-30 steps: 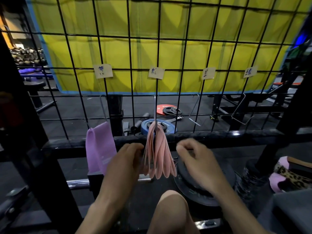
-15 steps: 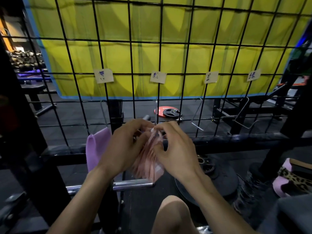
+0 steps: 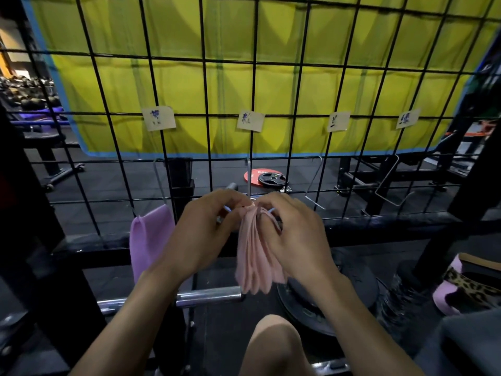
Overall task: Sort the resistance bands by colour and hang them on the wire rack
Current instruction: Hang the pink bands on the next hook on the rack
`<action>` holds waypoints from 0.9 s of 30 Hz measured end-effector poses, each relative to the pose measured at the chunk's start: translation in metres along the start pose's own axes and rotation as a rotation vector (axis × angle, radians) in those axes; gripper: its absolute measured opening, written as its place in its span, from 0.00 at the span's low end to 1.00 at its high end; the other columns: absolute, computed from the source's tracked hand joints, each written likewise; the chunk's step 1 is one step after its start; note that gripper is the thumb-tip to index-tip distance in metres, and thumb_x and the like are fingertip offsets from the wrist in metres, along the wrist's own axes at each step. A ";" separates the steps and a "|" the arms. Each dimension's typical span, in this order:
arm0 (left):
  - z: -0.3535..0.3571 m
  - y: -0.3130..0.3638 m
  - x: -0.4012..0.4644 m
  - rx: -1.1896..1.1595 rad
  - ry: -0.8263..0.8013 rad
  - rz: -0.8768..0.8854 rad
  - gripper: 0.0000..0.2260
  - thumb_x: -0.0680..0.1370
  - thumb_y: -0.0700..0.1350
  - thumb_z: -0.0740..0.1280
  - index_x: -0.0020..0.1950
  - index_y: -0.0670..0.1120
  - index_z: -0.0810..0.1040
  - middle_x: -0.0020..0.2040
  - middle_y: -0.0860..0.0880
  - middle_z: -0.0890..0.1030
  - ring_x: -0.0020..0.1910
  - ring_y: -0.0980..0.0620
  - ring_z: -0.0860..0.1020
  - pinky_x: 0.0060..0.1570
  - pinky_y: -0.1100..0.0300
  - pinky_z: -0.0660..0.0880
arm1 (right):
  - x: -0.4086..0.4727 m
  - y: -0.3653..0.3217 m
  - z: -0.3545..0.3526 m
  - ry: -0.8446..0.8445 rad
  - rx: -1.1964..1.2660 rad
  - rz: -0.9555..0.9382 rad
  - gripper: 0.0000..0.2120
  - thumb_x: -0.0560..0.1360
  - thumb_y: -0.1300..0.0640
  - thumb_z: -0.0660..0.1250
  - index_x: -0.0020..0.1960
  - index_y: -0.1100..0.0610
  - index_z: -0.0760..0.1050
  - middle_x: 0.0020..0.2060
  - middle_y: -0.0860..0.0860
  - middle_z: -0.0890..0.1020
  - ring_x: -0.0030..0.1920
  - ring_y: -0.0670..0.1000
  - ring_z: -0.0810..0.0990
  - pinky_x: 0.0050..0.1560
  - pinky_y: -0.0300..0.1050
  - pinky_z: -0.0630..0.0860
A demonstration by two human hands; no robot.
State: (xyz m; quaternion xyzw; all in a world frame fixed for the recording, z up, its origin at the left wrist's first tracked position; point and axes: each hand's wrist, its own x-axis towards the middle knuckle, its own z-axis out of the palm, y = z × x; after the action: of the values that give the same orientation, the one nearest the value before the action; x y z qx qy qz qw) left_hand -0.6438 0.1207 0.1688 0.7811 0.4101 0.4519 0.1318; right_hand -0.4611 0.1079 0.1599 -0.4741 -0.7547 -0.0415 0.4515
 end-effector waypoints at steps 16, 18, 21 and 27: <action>0.000 -0.003 0.001 0.140 0.001 0.100 0.12 0.81 0.44 0.67 0.63 0.56 0.80 0.50 0.59 0.77 0.46 0.61 0.77 0.46 0.65 0.73 | 0.007 0.004 0.006 0.006 0.429 0.170 0.08 0.76 0.63 0.68 0.49 0.53 0.83 0.43 0.42 0.86 0.47 0.42 0.84 0.48 0.47 0.81; -0.001 -0.003 0.001 0.147 -0.015 0.101 0.12 0.81 0.44 0.67 0.63 0.56 0.80 0.50 0.61 0.76 0.47 0.63 0.77 0.46 0.66 0.73 | 0.004 0.008 0.002 -0.037 0.354 0.130 0.08 0.77 0.61 0.68 0.53 0.51 0.83 0.45 0.41 0.86 0.48 0.39 0.83 0.49 0.40 0.79; -0.001 -0.004 0.000 0.139 -0.021 0.117 0.12 0.81 0.44 0.66 0.63 0.55 0.80 0.50 0.64 0.75 0.48 0.63 0.77 0.47 0.66 0.74 | 0.002 0.011 -0.003 -0.071 0.223 0.042 0.08 0.80 0.57 0.67 0.57 0.51 0.82 0.45 0.42 0.86 0.46 0.40 0.83 0.47 0.37 0.77; 0.003 -0.008 0.002 0.171 -0.013 0.095 0.11 0.81 0.45 0.66 0.62 0.55 0.79 0.51 0.66 0.74 0.48 0.63 0.77 0.46 0.71 0.70 | 0.005 0.007 0.002 -0.033 0.191 0.049 0.05 0.80 0.57 0.66 0.46 0.51 0.78 0.32 0.45 0.80 0.31 0.46 0.76 0.34 0.46 0.72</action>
State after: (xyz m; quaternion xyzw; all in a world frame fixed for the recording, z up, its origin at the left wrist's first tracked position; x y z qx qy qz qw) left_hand -0.6450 0.1277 0.1636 0.8110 0.4090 0.4158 0.0459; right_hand -0.4574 0.1161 0.1598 -0.4480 -0.7507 0.0498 0.4830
